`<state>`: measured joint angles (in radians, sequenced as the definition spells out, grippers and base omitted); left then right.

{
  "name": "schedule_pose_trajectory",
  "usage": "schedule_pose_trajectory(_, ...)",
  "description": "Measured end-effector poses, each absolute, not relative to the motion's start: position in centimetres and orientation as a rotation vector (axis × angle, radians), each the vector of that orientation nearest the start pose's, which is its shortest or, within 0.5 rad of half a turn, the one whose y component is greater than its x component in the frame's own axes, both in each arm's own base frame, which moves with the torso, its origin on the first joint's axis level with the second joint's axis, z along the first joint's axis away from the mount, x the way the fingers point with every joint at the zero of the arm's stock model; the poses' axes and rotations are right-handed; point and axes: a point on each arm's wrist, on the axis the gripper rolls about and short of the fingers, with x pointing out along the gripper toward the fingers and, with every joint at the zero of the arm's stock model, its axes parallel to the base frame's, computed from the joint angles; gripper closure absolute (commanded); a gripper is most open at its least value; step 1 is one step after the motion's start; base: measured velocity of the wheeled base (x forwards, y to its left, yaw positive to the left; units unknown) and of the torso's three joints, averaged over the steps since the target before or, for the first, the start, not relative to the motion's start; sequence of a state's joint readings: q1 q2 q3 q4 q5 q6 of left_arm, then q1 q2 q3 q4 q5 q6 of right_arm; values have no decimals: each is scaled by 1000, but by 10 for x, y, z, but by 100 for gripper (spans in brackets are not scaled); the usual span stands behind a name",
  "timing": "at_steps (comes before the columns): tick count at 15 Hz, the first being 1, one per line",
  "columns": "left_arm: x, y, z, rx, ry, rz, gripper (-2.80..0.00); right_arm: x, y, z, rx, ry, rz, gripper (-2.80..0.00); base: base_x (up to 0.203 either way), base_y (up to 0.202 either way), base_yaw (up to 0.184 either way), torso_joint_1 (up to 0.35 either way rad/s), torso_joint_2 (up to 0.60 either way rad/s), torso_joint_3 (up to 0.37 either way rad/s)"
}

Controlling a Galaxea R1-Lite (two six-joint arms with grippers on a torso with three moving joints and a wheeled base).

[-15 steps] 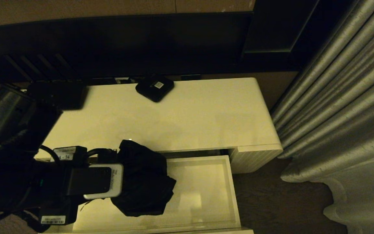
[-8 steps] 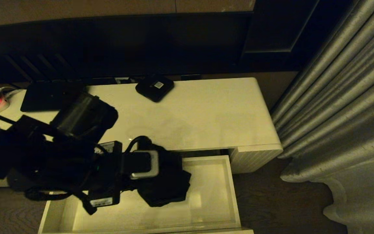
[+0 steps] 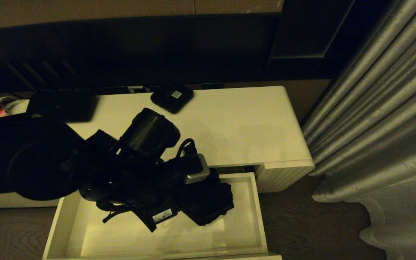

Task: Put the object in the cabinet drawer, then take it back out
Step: Put the umbrella in the drawer

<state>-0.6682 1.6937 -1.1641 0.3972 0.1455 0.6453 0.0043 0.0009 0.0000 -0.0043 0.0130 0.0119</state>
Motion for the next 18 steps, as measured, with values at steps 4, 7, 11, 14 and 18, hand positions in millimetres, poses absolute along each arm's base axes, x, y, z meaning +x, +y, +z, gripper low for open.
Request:
schedule_pose_trajectory(4, 222, -177, 177, 955, 734, -771, 0, -23, 0, 76, 12, -3, 17, 0, 0, 0, 0, 0, 0, 0)
schedule_pose_trajectory(7, 220, -172, 161, 953, 719, -760, 0, -23, 0, 76, 12, -3, 18, 0, 0, 0, 0, 0, 0, 0)
schedule_pose_trajectory(11, 227, -165, 150, 949, 719, -723, -280, -23, 0, 76, 12, -3, 18, 0, 0, 0, 0, 0, 0, 0)
schedule_pose_trajectory(14, 230, -161, 150, 971, 716, -717, -280, -23, 0, 76, 12, -3, 18, 0, 0, 0, 0, 0, 0, 0)
schedule_pose_trajectory(18, 225, -156, 154, 1014, 709, -703, -280, -23, 0, 76, 12, -3, 17, 0, 0, 0, 0, 0, 0, 0)
